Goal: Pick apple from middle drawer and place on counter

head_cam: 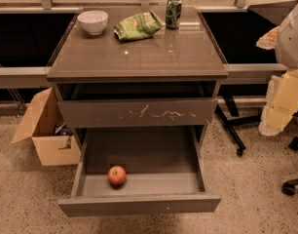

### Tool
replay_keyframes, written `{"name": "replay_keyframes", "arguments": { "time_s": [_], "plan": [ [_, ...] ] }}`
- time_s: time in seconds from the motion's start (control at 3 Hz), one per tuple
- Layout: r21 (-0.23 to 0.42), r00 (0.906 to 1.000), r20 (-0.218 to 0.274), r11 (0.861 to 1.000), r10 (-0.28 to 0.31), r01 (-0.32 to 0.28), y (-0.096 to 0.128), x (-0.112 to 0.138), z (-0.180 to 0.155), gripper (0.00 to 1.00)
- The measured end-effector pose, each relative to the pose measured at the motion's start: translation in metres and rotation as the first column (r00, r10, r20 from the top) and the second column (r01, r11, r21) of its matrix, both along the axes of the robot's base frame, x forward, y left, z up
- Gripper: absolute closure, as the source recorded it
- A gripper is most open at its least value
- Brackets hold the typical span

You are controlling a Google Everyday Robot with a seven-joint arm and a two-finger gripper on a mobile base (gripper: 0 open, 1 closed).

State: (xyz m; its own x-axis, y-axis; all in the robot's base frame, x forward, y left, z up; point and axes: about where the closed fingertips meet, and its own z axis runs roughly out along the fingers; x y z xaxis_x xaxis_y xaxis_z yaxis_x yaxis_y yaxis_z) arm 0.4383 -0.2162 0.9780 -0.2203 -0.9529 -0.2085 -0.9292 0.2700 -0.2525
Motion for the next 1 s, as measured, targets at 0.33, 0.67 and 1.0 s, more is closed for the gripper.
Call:
{"name": "replay_keyframes", "arguments": {
  "time_s": [0.33,0.67,1.0],
  "plan": [
    [0.0,1.0,0.0,1.0,0.0,0.0,0.0,0.0,0.0,0.0],
    [0.023,1.0,0.006,1.0,-0.006,0.006,0.004,0.004,-0.002,0.0],
    [0.131,0.999,0.011,0.99,0.044,-0.045,0.038,0.031,-0.025,0.0]
  ]
}}
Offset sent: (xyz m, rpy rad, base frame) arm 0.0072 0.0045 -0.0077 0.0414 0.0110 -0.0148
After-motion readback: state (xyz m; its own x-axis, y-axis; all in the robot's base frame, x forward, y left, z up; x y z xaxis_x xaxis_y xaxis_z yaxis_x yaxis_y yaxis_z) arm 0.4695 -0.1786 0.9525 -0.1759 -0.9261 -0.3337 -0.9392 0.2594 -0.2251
